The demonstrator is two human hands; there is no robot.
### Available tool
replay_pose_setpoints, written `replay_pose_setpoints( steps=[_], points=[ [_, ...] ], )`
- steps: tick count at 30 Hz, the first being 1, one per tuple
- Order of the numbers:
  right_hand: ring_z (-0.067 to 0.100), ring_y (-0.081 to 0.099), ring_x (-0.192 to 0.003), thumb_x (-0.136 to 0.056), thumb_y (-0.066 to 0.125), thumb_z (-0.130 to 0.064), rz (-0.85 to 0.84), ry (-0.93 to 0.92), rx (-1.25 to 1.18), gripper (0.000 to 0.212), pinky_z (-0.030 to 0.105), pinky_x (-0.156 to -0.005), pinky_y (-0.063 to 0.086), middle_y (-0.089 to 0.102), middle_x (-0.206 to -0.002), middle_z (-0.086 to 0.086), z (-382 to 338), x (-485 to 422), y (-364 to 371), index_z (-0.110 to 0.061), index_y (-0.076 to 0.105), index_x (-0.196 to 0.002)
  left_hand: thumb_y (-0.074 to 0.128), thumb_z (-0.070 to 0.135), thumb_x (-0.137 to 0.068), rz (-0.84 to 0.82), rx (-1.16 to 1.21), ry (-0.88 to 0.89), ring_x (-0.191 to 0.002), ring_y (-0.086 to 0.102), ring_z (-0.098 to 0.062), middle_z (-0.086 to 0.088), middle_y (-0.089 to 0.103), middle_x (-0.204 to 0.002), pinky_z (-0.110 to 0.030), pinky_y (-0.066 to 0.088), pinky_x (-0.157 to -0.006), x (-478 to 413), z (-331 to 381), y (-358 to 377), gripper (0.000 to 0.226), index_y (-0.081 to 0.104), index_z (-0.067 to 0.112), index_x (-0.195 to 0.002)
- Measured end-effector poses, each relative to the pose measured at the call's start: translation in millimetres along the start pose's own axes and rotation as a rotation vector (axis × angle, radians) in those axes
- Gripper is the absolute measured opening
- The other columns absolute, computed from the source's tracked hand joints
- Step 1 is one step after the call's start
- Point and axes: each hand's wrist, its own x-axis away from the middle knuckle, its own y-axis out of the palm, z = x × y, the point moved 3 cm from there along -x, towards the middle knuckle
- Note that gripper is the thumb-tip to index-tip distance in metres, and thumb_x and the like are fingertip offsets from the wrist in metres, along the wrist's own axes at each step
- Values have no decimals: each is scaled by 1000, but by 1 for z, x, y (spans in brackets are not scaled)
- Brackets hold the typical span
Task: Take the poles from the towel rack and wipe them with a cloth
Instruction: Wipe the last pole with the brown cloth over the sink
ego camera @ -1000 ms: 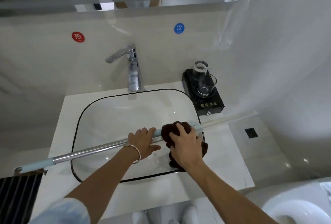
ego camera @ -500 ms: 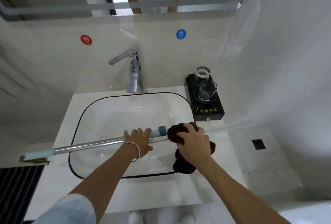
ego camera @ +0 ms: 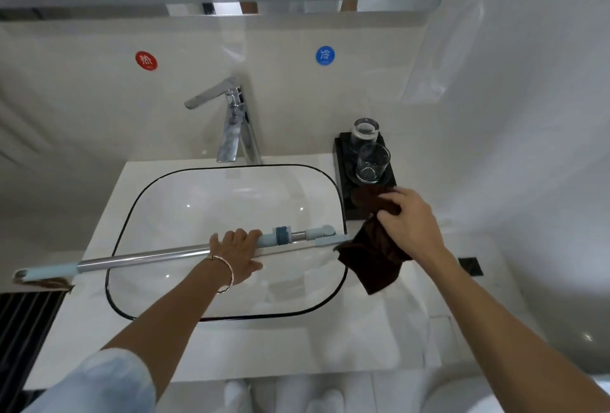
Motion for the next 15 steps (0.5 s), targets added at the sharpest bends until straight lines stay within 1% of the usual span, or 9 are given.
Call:
replay_pose_setpoints(
  steps=[5,6,7,8,9,10,11,13,15],
  points=[
    [2,47,-112,-79,60,-14,225,-82,-233,37,3,-92,26,51,-133,-8,-29,-5,-34,-23,69,-114,48,51,-89,21,21,-4,-123,38,-23,0,38,-132,-46,23,-107,0,-1,4,60,23,29,-140],
    [-1,45,-110,-80,61,-13,260,-91,-267,37,-1,-90,25,49,-133,-8,-31,-5,-36,-23,69,-114,48,51,-89,23,19,-2,-122,38,-23,0,38,-132,-46,23,-107,0,-1,4,60,23,29,-140],
    [-1,45,-111,-79,61,-12,291,-101,-284,37,0,-92,26,48,-134,-8,-33,-5,-36,-23,68,-115,47,51,-89,24,16,-2,-123,38,-23,0,38,-132,-45,23,-107,0,-1,3,61,22,29,-140],
    [5,46,-116,-79,61,-13,313,-116,-276,38,7,-97,31,48,-136,-7,-34,-5,-34,-23,68,-115,47,50,-89,23,17,-2,-123,38,-23,-1,38,-132,-45,23,-107,0,0,3,61,22,29,-141],
    [13,48,-120,-78,61,-14,320,-143,-245,38,19,-101,36,48,-137,-4,-35,-5,-28,-23,68,-115,47,50,-90,22,19,-3,-123,38,-23,-1,38,-132,-45,23,-107,0,0,2,61,22,29,-141],
    [22,49,-121,-77,61,-17,304,-174,-195,39,31,-103,40,48,-138,0,-35,-5,-19,-22,68,-115,47,50,-90,23,22,-4,-123,38,-23,-1,38,-132,-45,23,-107,0,0,2,61,22,28,-141],
    [30,50,-120,-74,61,-19,267,-201,-126,41,40,-102,42,49,-139,4,-34,-3,-6,-21,68,-115,47,50,-90,23,24,-5,-123,38,-23,-1,38,-132,-45,23,-107,0,0,2,61,22,28,-141],
    [39,48,-120,-73,66,-19,137,-213,-1,49,48,-101,42,46,-142,10,-31,9,27,-19,64,-122,46,51,-90,14,21,-9,-123,38,-23,-1,38,-132,-45,23,-108,1,0,2,61,22,28,-141],
    [41,43,-125,-76,71,-21,20,-222,63,65,52,-102,40,39,-147,13,-31,26,55,-19,50,-138,46,51,-90,22,3,-10,-123,38,-23,-1,37,-133,-45,23,-108,0,1,3,62,21,28,-142]
  ],
)
